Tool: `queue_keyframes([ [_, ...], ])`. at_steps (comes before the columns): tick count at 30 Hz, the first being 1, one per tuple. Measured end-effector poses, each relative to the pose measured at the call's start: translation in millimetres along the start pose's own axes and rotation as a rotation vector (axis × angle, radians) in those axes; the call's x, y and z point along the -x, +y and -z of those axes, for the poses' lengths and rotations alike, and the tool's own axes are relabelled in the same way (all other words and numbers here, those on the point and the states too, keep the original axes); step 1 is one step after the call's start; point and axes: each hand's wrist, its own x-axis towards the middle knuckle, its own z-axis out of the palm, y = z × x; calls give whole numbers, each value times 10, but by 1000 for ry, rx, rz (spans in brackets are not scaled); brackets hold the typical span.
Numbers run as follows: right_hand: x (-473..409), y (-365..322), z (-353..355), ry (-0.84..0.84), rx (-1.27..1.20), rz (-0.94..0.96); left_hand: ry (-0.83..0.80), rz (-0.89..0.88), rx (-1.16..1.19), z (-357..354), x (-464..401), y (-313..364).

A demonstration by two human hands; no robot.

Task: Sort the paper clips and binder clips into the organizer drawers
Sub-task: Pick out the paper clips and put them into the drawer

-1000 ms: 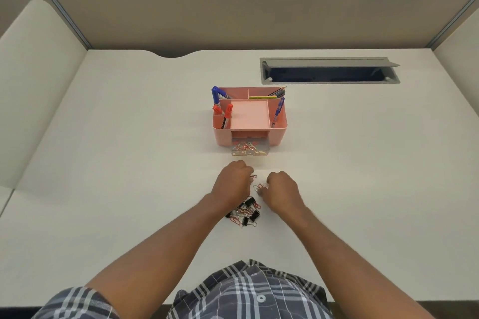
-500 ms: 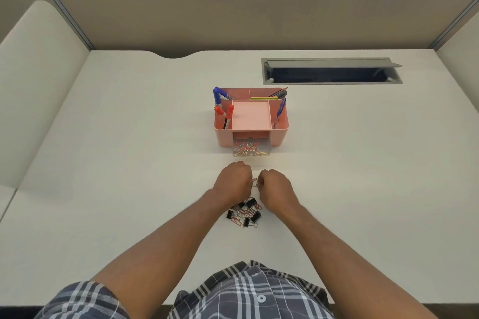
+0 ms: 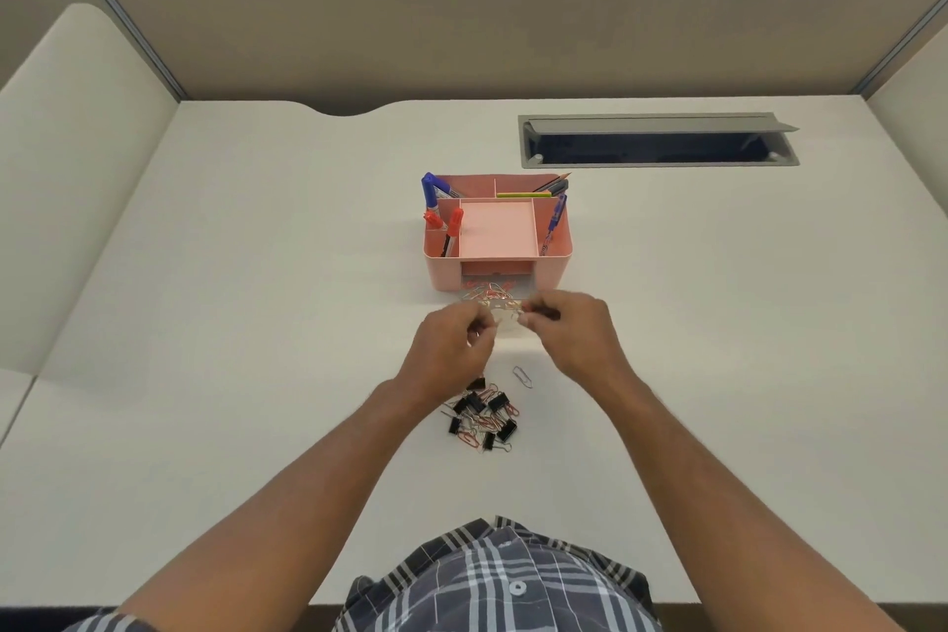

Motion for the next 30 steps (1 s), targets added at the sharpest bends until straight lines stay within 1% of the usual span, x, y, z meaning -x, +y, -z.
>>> queue_keyframes([
  [2, -77, -106, 31, 41, -19, 38, 91, -15, 14, 80, -92, 50],
  [4, -167, -191, 19, 64, 30, 108, 138, -26, -13, 142, -225, 107],
  [8, -281, -320, -48, 59, 149, 199, 103, 15, -96, 182, -449, 162],
  [11, -316, -364, -76, 24, 198, 218, 93, 23, -98, 175, -509, 149],
  [15, -293, -347, -47, 0, 189, 243, 122, -48, -42, 196, -455, 131],
  [18, -189, -317, -16, 64, 150, 306, 154, -111, -6, 206, -319, 69],
  [20, -105, -230, -33, 85, 136, 339, 139, -118, 1, 174, -190, -28],
  [21, -61, -171, -57, 65, 145, 325, 124, -105, -3, 151, -117, -85],
  [23, 18, -29, -135, -29, 206, 238, 87, -78, -40, 104, 40, -200],
  [25, 84, 123, -239, -121, 342, 139, 56, -93, -95, 56, 191, -299],
  [27, 139, 263, -341, -158, 459, 71, 24, -85, -141, 15, 308, -383],
  [30, 213, 392, -449, -179, 579, 2, -38, 24, -204, -23, 399, -486],
])
